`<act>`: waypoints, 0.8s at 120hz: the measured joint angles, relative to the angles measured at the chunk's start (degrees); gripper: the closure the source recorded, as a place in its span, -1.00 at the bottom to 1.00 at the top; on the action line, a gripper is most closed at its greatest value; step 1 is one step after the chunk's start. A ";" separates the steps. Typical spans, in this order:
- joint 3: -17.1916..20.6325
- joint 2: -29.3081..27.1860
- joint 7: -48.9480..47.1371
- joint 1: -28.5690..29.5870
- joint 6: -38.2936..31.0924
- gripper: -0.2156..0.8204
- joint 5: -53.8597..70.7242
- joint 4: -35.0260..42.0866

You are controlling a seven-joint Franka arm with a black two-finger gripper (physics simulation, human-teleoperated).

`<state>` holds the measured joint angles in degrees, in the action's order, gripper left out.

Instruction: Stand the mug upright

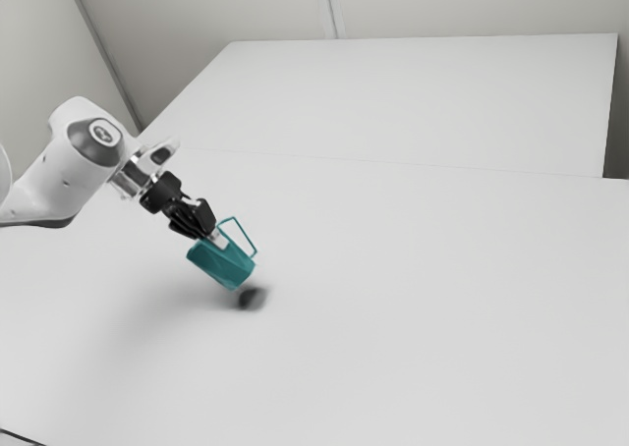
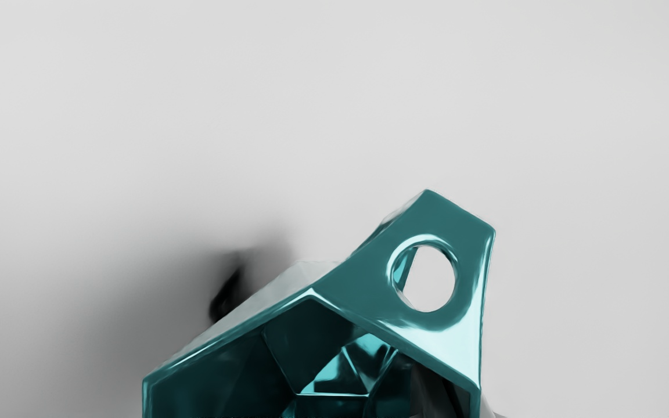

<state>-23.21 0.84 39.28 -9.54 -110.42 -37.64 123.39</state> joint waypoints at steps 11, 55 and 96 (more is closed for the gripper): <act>1.25 0.20 -3.12 0.29 -0.03 0.93 4.47 -1.30; 5.14 5.28 -15.72 -3.09 -0.27 0.93 21.52 -10.45; 5.89 9.18 -26.28 -5.53 -5.13 0.93 32.81 -11.50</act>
<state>-17.33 10.02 13.00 -15.07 -115.55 -4.83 111.89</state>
